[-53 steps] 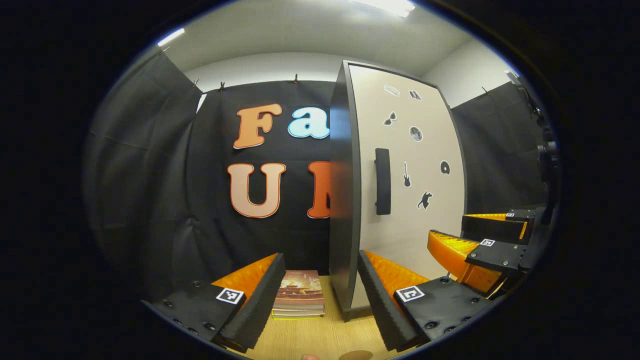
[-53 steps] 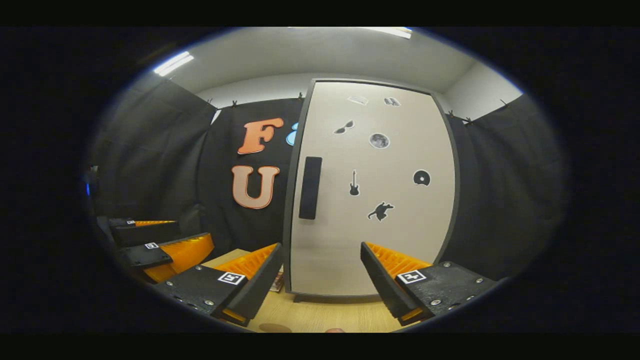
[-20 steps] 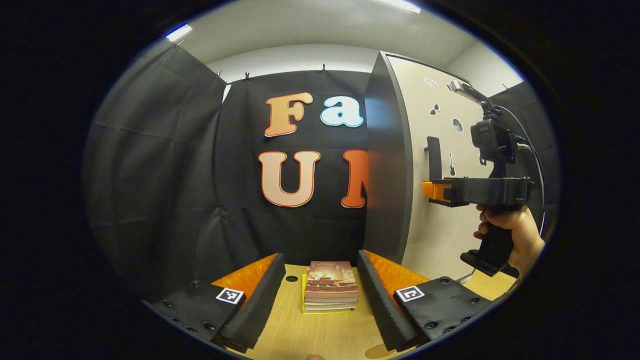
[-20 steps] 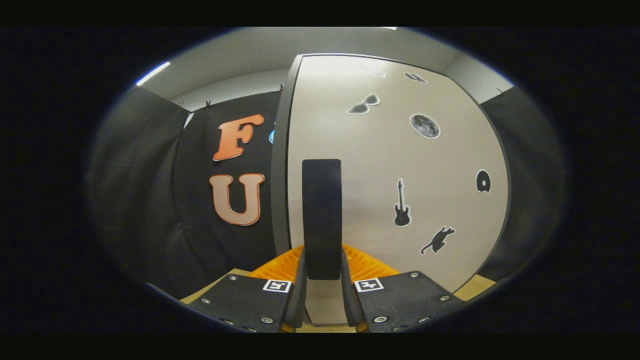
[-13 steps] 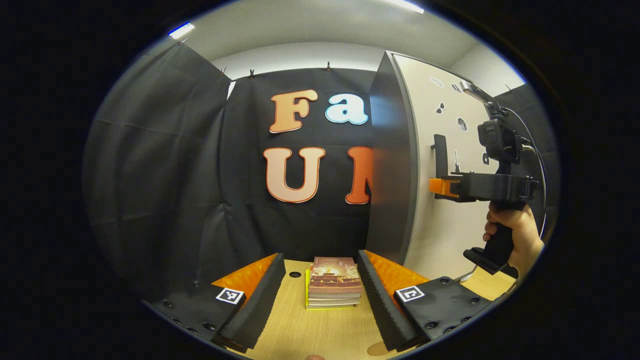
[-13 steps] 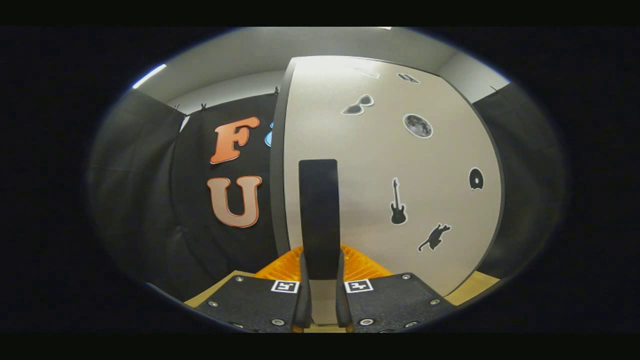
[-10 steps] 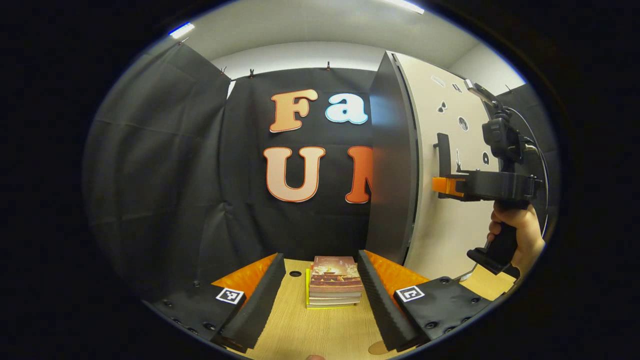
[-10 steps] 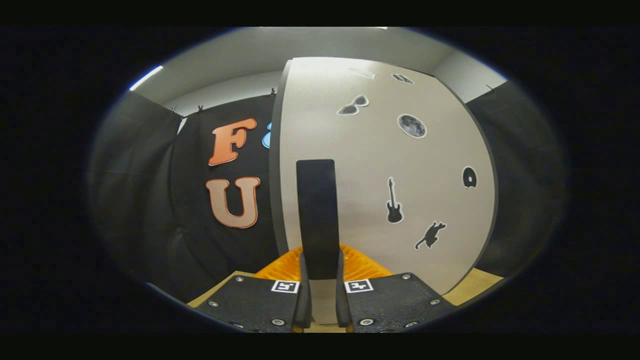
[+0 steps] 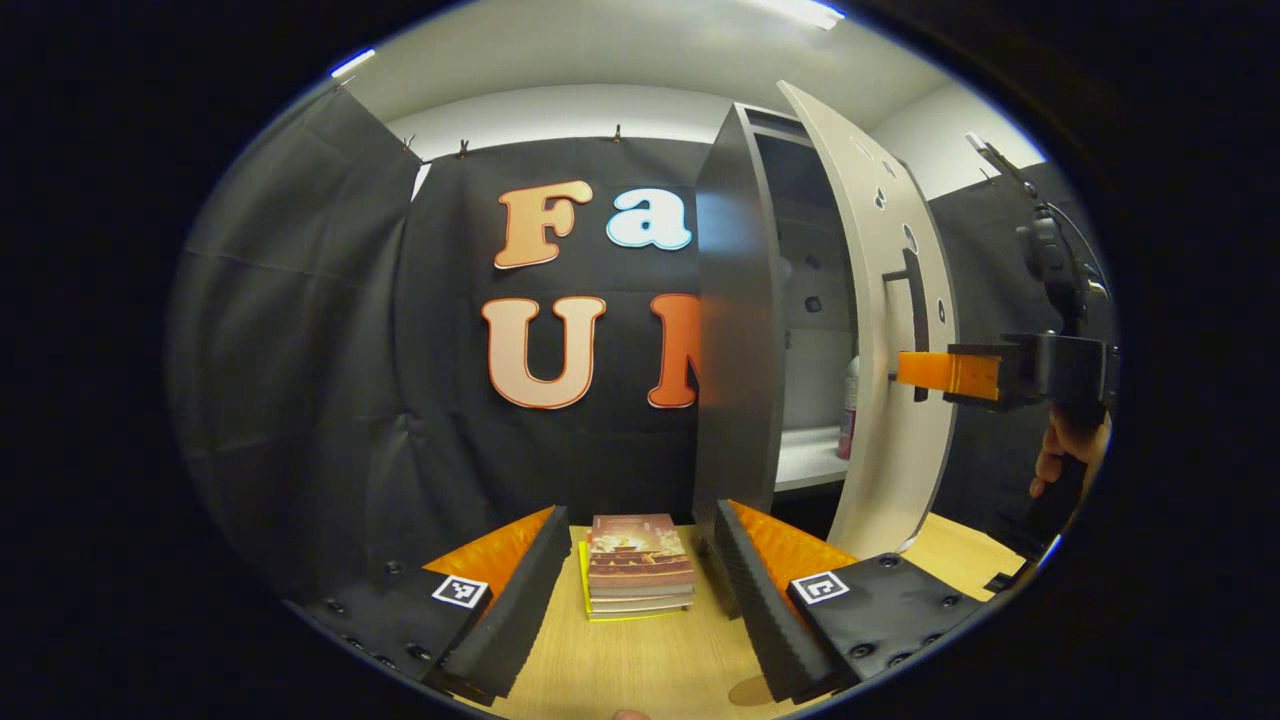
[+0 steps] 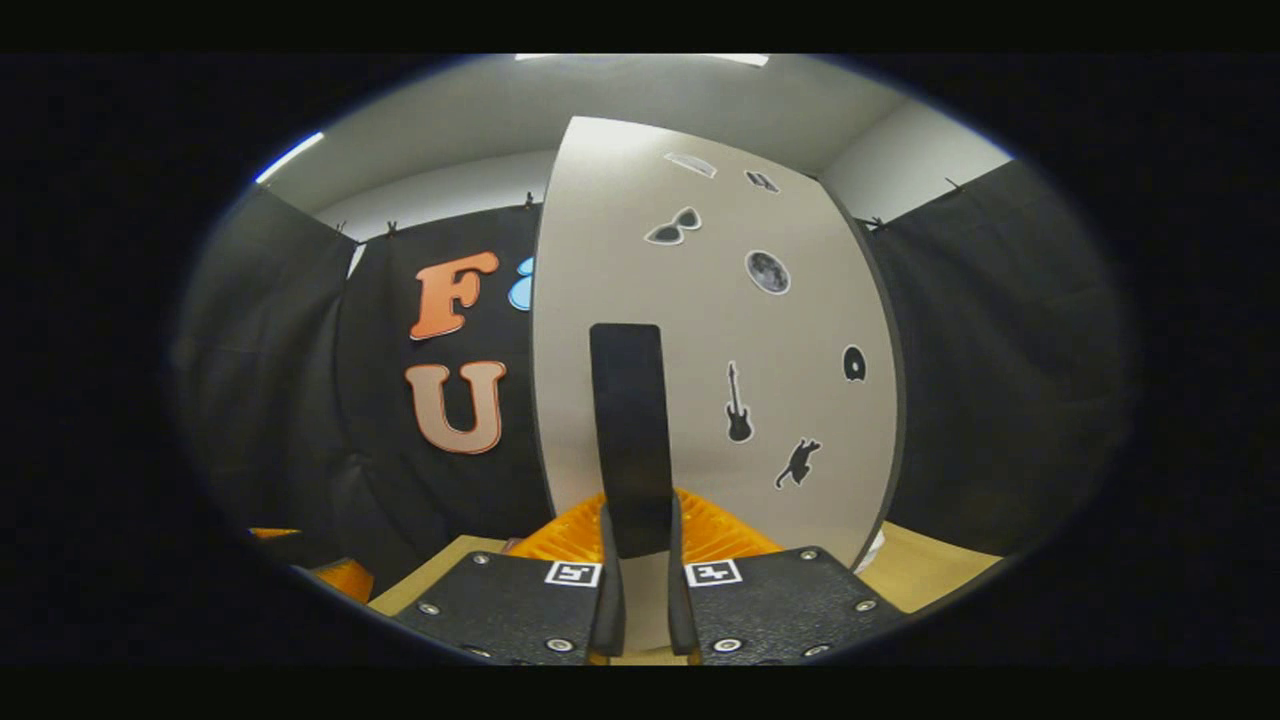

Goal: Open the cabinet door with the right hand, grasp the bottle in the cabinet with the left hand and place it on the coaster, then close the cabinet door with the right hand.

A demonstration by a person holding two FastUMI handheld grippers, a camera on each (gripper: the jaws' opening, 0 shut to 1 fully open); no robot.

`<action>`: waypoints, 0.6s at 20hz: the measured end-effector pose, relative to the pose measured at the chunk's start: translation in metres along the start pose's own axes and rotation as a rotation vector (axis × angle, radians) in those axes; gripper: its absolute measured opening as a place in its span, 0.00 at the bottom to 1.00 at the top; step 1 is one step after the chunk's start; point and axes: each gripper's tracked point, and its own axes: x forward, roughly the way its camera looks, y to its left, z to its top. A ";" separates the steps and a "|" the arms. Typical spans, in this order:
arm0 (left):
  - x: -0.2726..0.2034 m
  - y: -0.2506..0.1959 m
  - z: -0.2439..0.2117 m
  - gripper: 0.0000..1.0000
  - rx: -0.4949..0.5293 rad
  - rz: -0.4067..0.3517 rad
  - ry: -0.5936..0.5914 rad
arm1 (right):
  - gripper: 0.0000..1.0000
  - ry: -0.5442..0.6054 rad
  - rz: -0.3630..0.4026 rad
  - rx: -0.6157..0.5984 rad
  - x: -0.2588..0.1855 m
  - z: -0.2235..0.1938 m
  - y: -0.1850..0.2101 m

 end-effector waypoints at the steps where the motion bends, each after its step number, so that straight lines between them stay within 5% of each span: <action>1: -0.003 -0.009 0.001 0.95 -0.011 -0.007 -0.002 | 0.16 0.004 0.005 0.014 -0.007 0.001 -0.003; 12: -0.034 -0.120 0.020 0.94 -0.025 -0.058 -0.043 | 0.16 0.013 0.081 0.117 -0.116 0.013 -0.116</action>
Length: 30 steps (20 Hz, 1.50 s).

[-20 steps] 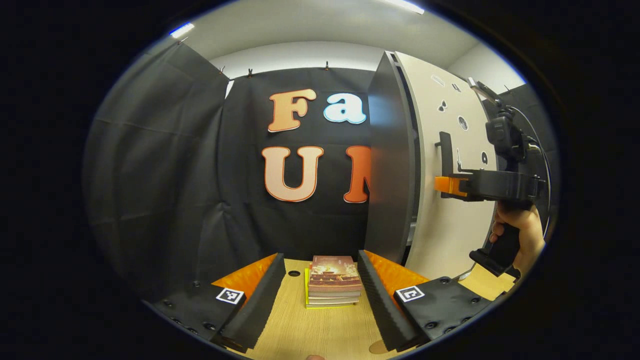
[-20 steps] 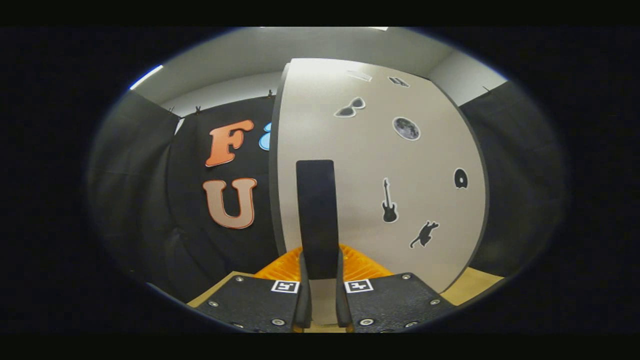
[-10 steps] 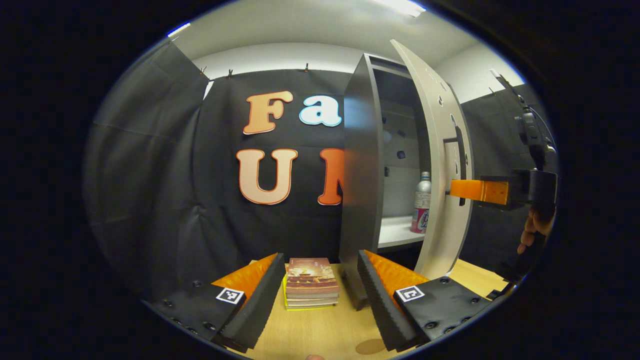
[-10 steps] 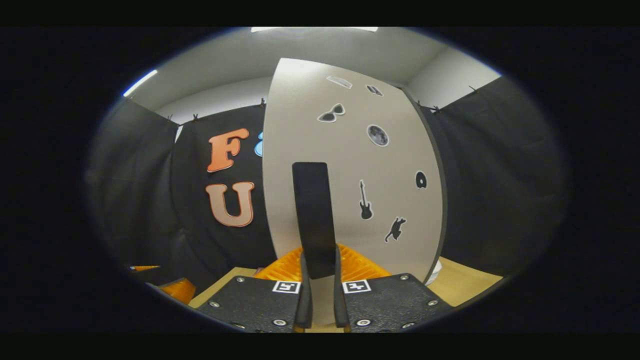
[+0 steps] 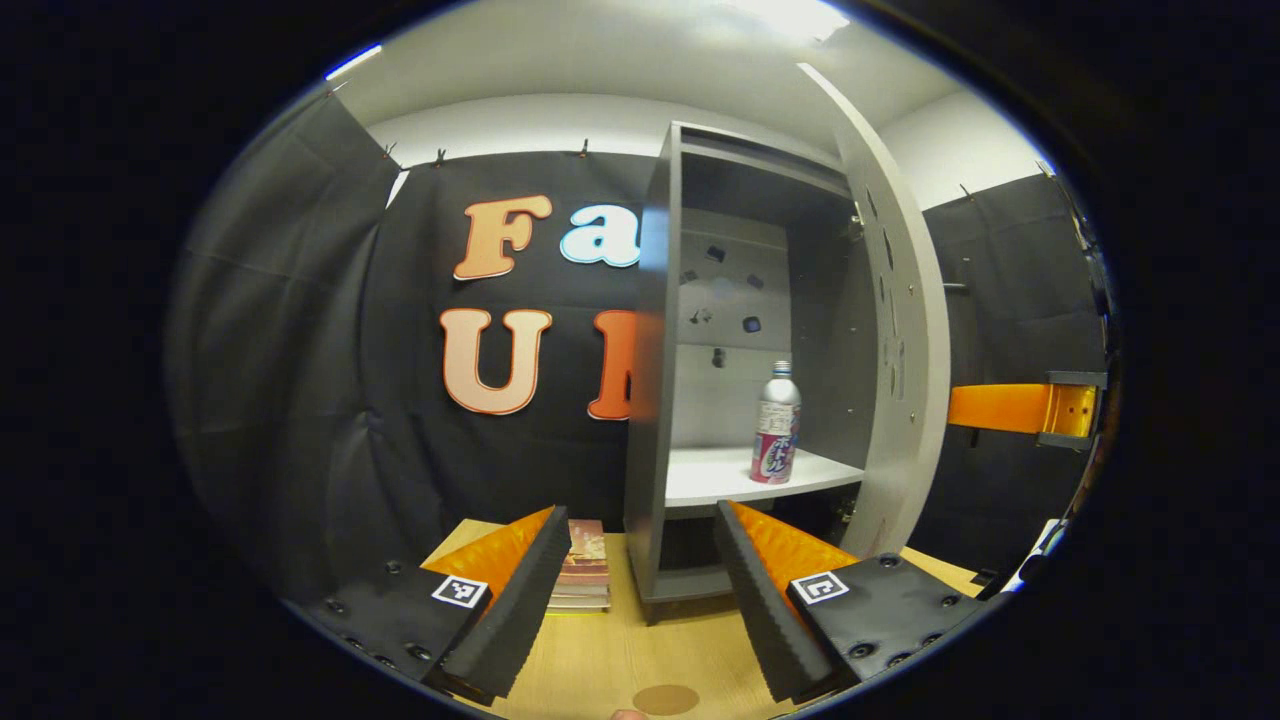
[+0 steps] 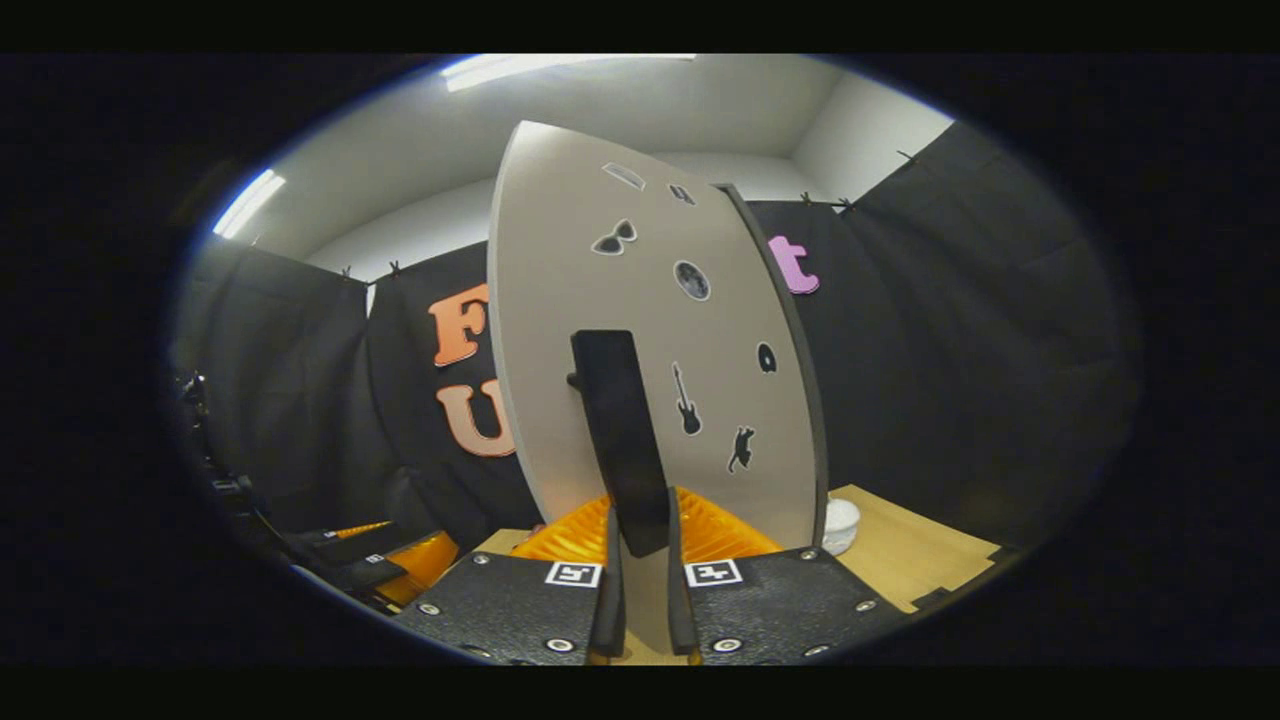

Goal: Open the cabinet door with the right hand, grasp the bottle in the cabinet with the left hand and place it on the coaster, then close the cabinet door with the right hand.

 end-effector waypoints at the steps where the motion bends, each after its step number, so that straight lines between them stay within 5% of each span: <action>1: -0.003 -0.011 0.003 0.95 -0.001 -0.008 -0.006 | 0.14 0.005 -0.004 0.007 -0.008 0.002 -0.010; 7: -0.009 -0.078 0.007 0.95 -0.017 -0.074 -0.020 | 0.16 0.001 -0.106 -0.194 -0.050 0.015 -0.082; 16: -0.026 -0.116 0.009 0.94 0.007 -0.092 -0.039 | 0.13 0.023 -0.262 -0.154 -0.071 0.021 -0.188; 20: -0.024 -0.119 0.001 0.95 0.006 -0.080 -0.018 | 0.00 0.010 -0.361 -0.172 -0.079 0.032 -0.244; 24: -0.024 -0.123 -0.002 0.95 0.017 -0.064 -0.012 | 0.06 0.009 -0.307 -0.105 -0.077 0.029 -0.241; 30: -0.020 -0.124 0.003 0.94 0.037 -0.053 -0.017 | 0.06 0.099 -0.333 -0.271 -0.100 0.005 -0.220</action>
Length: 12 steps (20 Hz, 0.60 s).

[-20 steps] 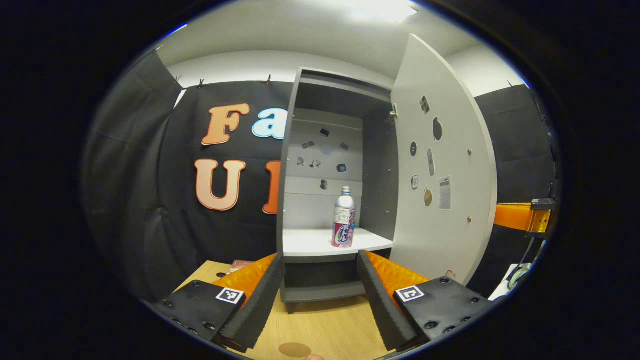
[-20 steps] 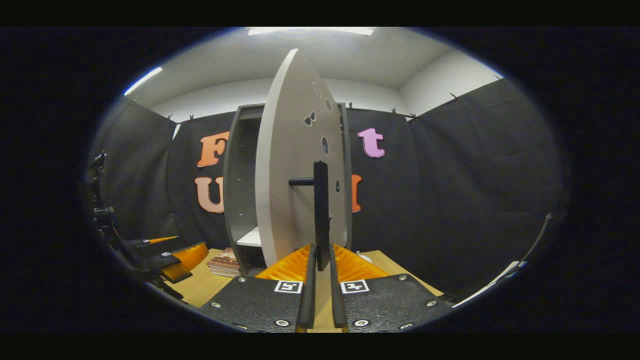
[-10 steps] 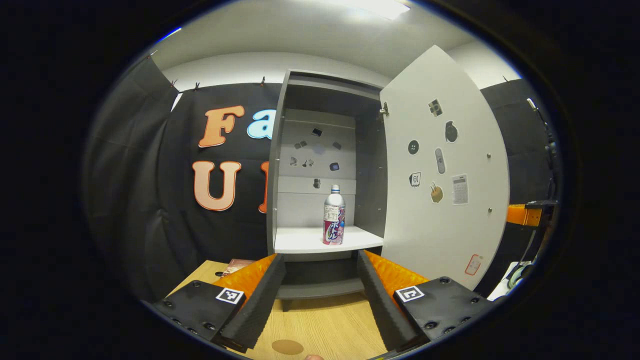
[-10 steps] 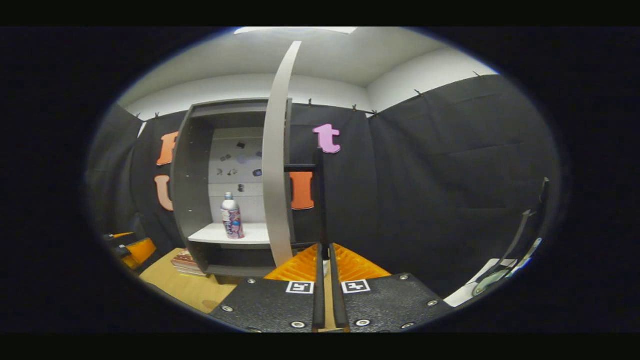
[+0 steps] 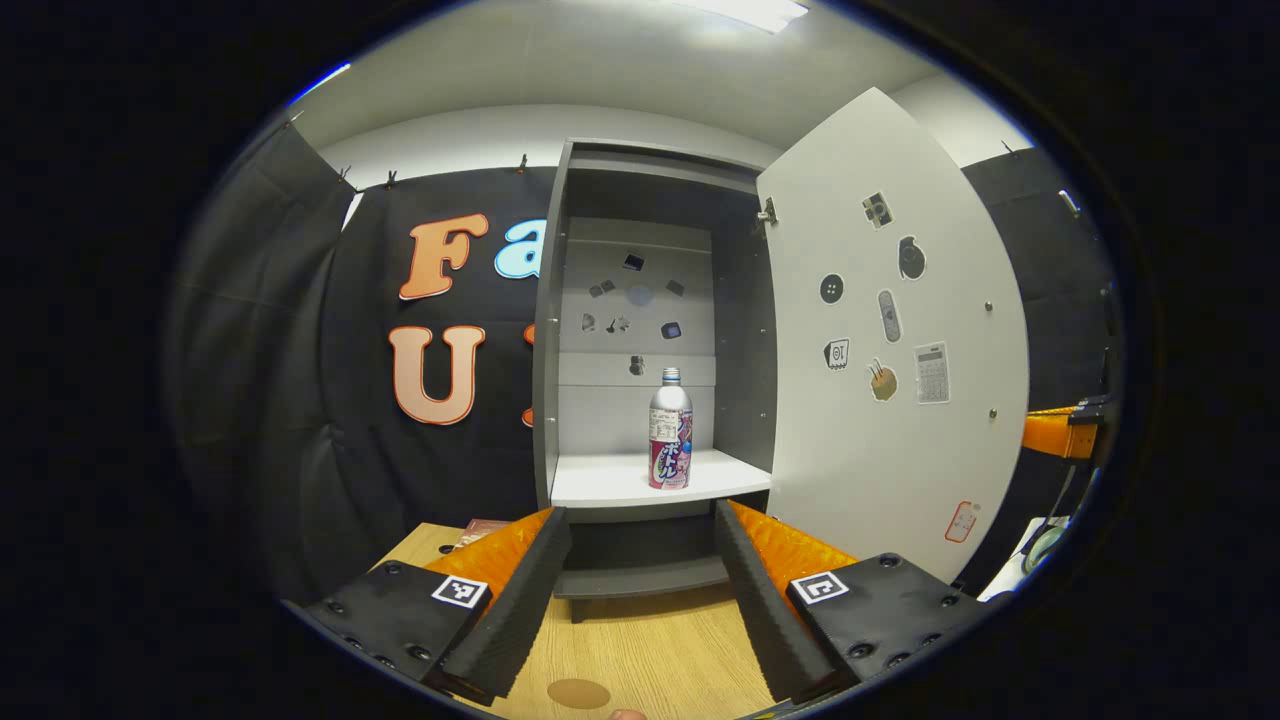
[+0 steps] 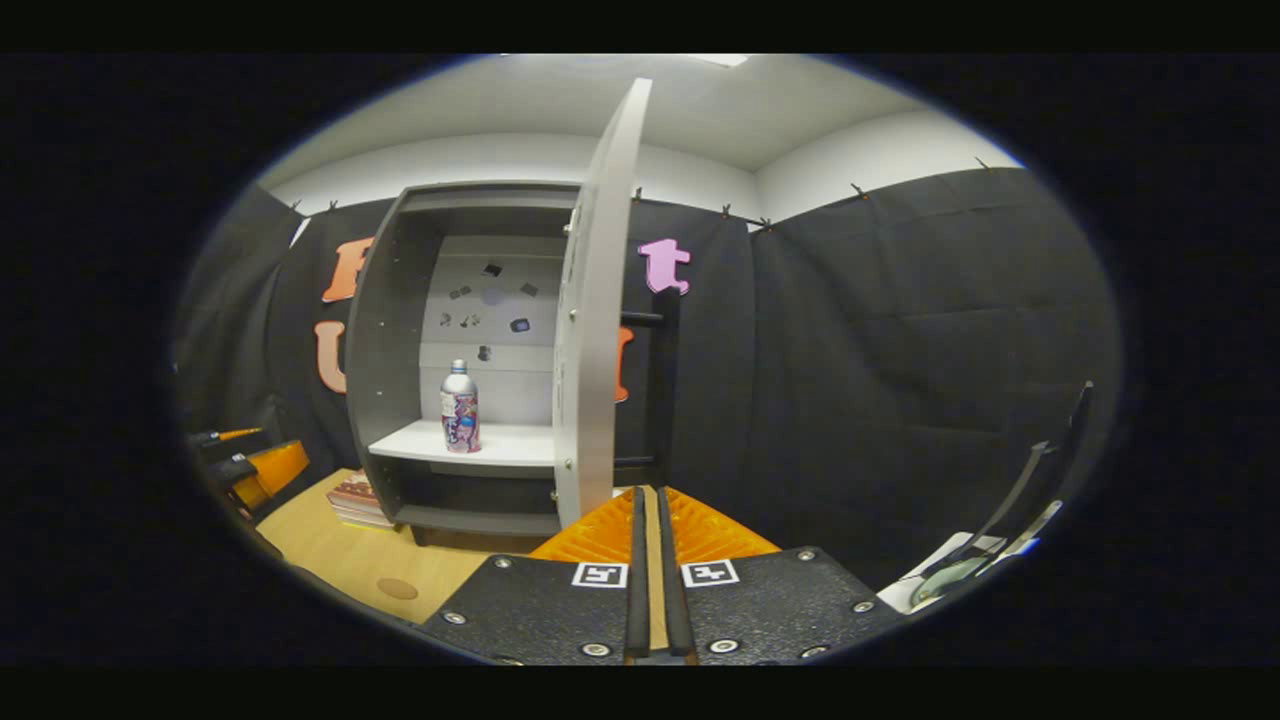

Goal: Open the cabinet door with the right hand, grasp the bottle in the cabinet with the left hand and place it on the coaster, then close the cabinet door with the right hand.

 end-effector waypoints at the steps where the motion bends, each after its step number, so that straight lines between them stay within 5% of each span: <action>1: 0.001 0.001 0.000 0.94 0.002 0.003 0.001 | 0.06 0.002 0.003 -0.006 -0.006 -0.003 0.006; 6: 0.024 -0.004 -0.002 0.95 -0.003 -0.041 0.007 | 0.07 0.015 0.145 0.056 -0.020 -0.009 0.076; 10: 0.061 -0.002 -0.004 0.94 -0.031 -0.102 -0.005 | 0.00 -0.025 0.158 0.055 0.006 -0.005 0.120; 11: 0.072 -0.001 -0.005 0.94 -0.029 -0.122 -0.008 | 0.07 -0.029 0.157 0.052 0.015 -0.005 0.131; 12: 0.085 0.001 -0.006 0.95 -0.026 -0.143 -0.010 | 0.01 -0.029 0.162 0.047 0.024 -0.004 0.144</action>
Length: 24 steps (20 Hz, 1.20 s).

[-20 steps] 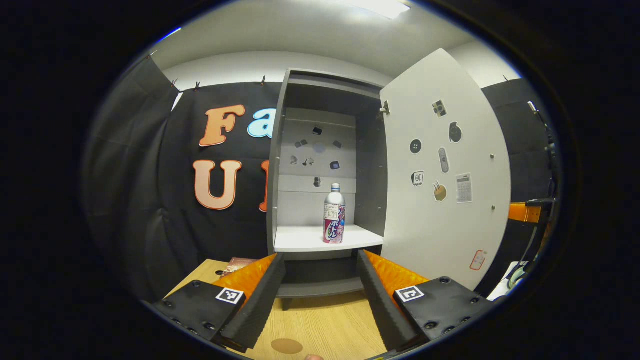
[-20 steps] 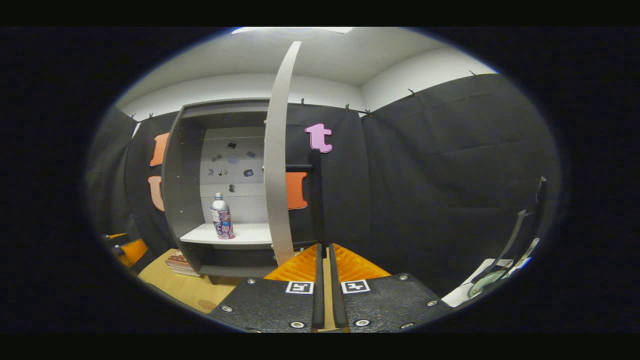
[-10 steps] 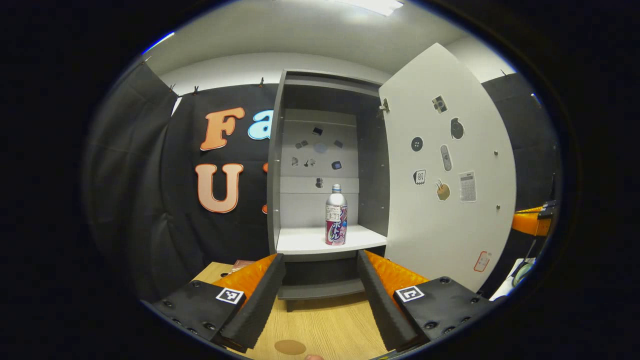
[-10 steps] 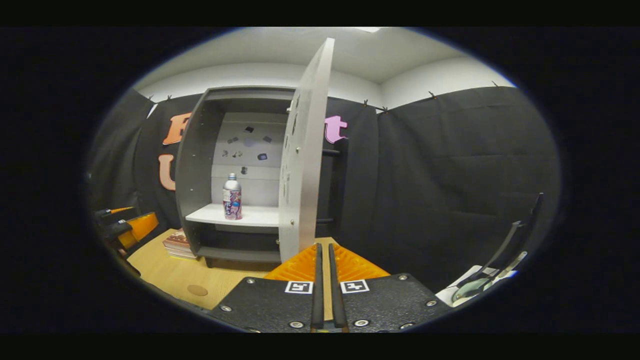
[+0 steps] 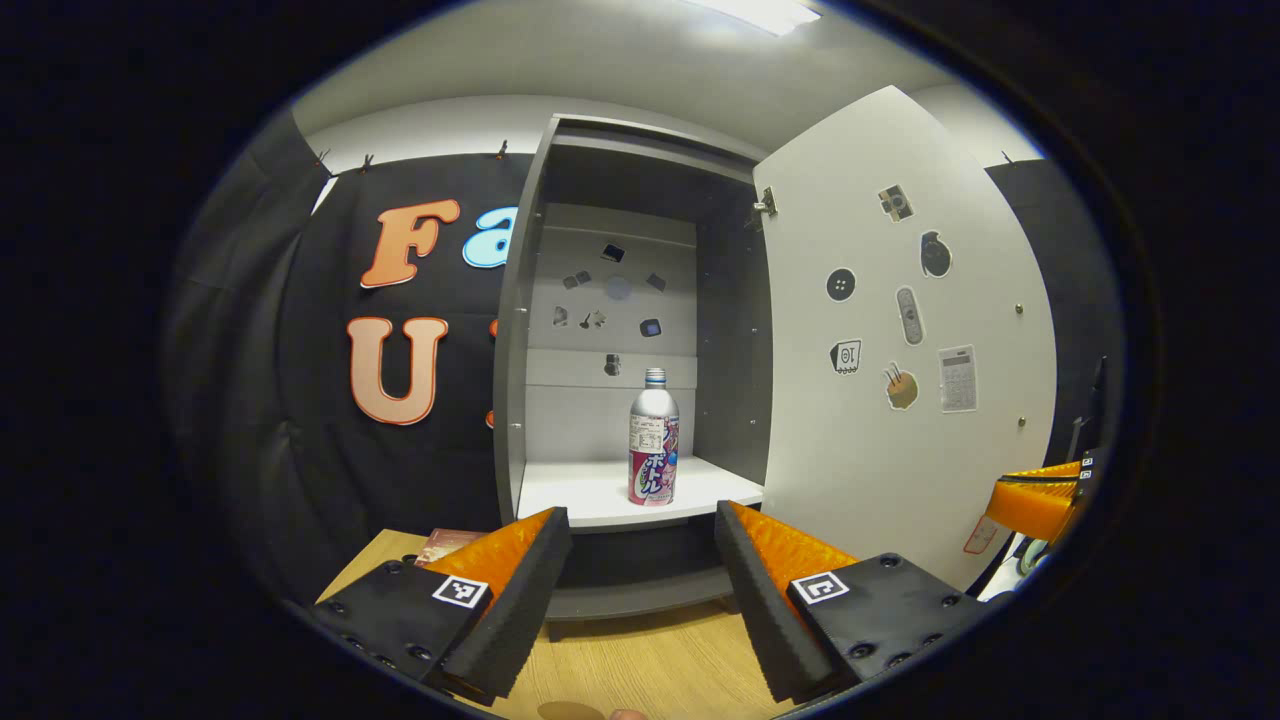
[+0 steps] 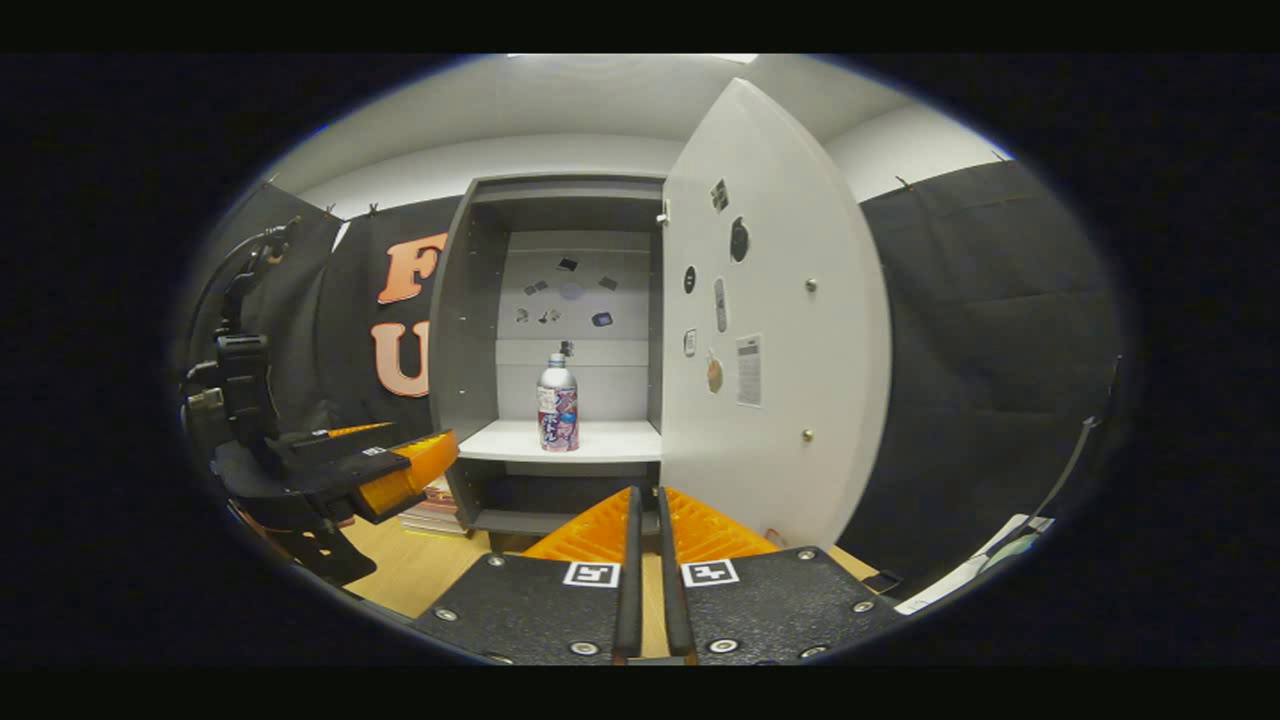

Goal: Open the cabinet door with the right hand, grasp the bottle in the cabinet with the left hand and place it on the coaster, then close the cabinet door with the right hand.

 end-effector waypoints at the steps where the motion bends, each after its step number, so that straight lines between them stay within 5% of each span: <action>1: 0.013 0.004 0.000 0.94 0.002 -0.022 -0.006 | 0.11 -0.005 -0.003 -0.004 0.011 0.001 0.008; 8: 0.093 0.018 -0.010 0.95 -0.009 -0.155 -0.025 | 0.22 -0.051 -0.053 0.059 0.079 0.014 0.041; 15: 0.146 0.002 -0.010 0.95 -0.018 -0.199 -0.061 | 0.61 -0.064 -0.034 0.002 0.115 0.018 0.041; 17: 0.163 -0.008 -0.009 0.94 -0.022 -0.205 -0.083 | 0.81 -0.087 -0.043 -0.020 0.121 0.022 0.032; 24: 0.223 -0.017 -0.021 0.94 0.023 -0.163 -0.090 | 0.95 -0.131 -0.042 -0.047 0.147 0.025 0.018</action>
